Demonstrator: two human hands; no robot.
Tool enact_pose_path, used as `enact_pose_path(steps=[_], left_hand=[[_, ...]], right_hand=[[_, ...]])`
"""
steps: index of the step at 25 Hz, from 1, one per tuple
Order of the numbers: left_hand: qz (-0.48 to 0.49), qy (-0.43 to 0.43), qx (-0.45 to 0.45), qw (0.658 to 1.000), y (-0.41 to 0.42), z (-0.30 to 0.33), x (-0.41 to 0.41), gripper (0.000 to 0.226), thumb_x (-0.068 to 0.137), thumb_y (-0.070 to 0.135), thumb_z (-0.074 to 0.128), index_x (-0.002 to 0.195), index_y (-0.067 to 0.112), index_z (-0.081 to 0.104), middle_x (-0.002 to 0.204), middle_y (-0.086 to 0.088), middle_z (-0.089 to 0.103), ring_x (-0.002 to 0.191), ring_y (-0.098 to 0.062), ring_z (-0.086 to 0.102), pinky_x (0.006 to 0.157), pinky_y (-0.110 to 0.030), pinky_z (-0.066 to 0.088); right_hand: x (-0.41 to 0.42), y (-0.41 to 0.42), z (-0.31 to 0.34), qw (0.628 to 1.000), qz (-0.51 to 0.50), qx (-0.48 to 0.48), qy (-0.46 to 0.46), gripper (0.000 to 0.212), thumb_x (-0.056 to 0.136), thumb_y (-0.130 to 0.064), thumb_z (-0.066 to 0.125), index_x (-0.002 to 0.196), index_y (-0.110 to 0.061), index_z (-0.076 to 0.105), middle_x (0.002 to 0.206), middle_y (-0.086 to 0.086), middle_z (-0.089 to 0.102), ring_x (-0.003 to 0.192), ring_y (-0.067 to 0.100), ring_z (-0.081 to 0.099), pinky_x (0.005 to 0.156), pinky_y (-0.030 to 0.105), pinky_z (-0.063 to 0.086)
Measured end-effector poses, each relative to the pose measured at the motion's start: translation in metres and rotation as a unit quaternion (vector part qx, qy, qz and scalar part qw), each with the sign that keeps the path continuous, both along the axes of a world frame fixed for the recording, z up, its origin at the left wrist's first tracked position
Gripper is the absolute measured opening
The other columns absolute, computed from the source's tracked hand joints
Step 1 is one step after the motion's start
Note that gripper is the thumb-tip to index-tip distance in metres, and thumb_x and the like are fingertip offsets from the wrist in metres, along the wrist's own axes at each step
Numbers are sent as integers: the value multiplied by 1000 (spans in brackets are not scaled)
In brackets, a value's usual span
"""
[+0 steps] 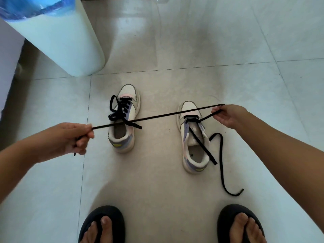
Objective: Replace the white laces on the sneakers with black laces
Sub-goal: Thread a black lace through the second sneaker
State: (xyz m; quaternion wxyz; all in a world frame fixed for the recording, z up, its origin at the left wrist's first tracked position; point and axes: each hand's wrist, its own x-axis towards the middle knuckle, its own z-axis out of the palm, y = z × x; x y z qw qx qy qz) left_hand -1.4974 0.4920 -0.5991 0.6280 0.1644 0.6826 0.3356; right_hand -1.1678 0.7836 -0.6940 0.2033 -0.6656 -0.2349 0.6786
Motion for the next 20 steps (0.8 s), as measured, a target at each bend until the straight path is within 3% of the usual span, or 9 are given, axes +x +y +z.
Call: enact_pose_path(steps=[3,5,9,11,12,14,16,18,20], left_hand=[[33,-50,31,998,0,2,-4,62,29,45,95,76,11,74,61,-6,49,49,-14,46,45,-22,43],[6,-74,69,995,12,-1,15,65,32,40,95,86,11,76,73,-7,60,62,-12,57,51,-20,47],[-40,-91,103,990,52,-2,70,64,39,52,90,86,10,77,89,-3,71,78,-7,65,66,-16,51],[-66,-39,91,993,70,-8,92,41,57,56,79,81,24,78,85,10,70,77,-1,61,69,-16,49],[-69,-8,81,994,79,-15,103,27,70,51,70,79,27,78,77,13,67,71,-2,57,66,-16,45],[-9,-4,55,998,97,-36,123,24,88,34,58,82,18,74,68,3,55,58,-7,43,52,-16,36],[101,-67,24,992,114,-55,145,22,93,23,55,84,5,64,69,-4,50,47,-7,41,41,-14,37],[209,-109,6,972,127,-69,164,13,91,8,58,81,2,57,73,-8,55,43,-8,53,43,-15,48],[255,-97,7,962,135,-78,178,14,87,-7,60,76,1,54,73,-9,56,54,-16,60,54,-17,56]], right_hand=[[-15,-7,10,996,46,77,30,7,92,-5,55,99,-4,57,61,7,66,54,16,66,53,27,56],[-36,-26,25,975,161,151,35,8,91,-5,57,97,-6,63,73,9,63,65,18,63,64,29,55],[-66,-55,49,852,465,240,0,35,84,-12,69,118,-16,64,100,2,65,93,9,62,86,21,49],[-62,-51,53,834,488,255,-31,48,82,-12,71,127,-18,57,112,3,61,105,10,59,95,23,46],[-56,-47,55,841,462,276,-55,41,83,-11,69,123,-17,60,110,4,62,103,12,60,93,24,47],[-39,-39,55,828,437,324,-136,16,86,-12,66,101,-17,67,95,0,64,89,10,60,82,23,48],[-23,-41,50,765,503,336,-220,4,85,-16,66,87,-18,70,88,-5,57,86,8,54,76,19,40],[-13,-54,38,716,568,314,-257,5,84,-21,68,86,-20,73,102,1,51,104,16,48,85,20,34],[-13,-69,28,706,582,302,-267,12,85,-23,67,95,-21,74,114,6,45,115,21,37,91,20,27]])
